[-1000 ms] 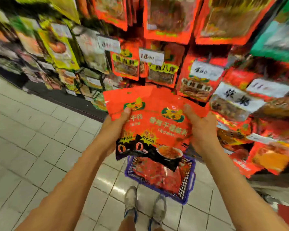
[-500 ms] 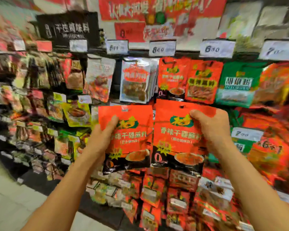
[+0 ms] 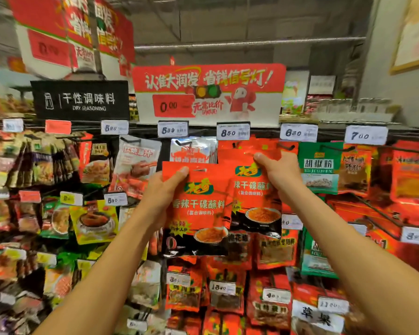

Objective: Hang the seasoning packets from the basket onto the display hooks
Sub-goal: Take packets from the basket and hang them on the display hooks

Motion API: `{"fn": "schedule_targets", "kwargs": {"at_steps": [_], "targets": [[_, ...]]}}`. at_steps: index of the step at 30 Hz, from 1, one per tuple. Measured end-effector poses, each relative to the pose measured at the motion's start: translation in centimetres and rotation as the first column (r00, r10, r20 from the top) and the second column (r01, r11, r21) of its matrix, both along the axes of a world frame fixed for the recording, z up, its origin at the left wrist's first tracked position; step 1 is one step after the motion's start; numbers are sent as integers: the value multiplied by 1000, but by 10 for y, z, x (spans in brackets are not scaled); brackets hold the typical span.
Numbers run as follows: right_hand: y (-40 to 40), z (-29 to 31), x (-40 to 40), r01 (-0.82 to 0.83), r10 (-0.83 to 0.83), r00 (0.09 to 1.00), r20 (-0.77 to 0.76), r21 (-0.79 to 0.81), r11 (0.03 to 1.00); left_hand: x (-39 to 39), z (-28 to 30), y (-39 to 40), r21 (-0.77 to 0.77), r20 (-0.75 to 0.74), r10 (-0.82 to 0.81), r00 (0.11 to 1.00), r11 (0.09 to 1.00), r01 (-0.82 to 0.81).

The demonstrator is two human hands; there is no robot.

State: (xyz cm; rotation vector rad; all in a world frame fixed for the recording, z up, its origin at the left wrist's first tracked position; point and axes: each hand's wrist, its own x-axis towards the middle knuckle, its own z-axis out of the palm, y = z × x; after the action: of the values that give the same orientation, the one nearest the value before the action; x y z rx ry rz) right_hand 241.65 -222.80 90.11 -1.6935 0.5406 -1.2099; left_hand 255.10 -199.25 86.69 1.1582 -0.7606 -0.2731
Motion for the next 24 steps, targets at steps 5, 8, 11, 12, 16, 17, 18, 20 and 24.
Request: {"fn": "schedule_targets", "kwargs": {"at_steps": [5,8,11,12,16,17,18,20,24], "targets": [[5,12,35,51,-51,999,0,9,999,19,2,-30,27,3,-29,1000,999,29],[0,13,49,81,-81,997,-5,46,996,25,5,-45,31,3,-52,999,998,52],[-8,14,58,89,-89,996,10,35,995,29,9,-55,35,9,-47,999,998,47],[-9,14,60,96,-96,995,4,25,995,30,9,-58,36,13,-40,999,999,40],[-13,17,67,138,-139,990,-28,-8,990,35,7,-71,65,22,16,1000,998,-18],[-14,17,70,145,-146,989,-30,-10,989,36,6,-73,68,21,23,1000,997,-24],[-14,17,72,158,-158,987,-32,-12,987,38,5,-75,66,18,25,1000,997,-26],[-15,18,75,188,-189,981,-36,-23,982,40,2,-78,52,9,18,1000,998,-19],[-17,20,80,213,-217,973,-83,-51,976,44,2,-82,50,13,-20,1000,999,20]]}}
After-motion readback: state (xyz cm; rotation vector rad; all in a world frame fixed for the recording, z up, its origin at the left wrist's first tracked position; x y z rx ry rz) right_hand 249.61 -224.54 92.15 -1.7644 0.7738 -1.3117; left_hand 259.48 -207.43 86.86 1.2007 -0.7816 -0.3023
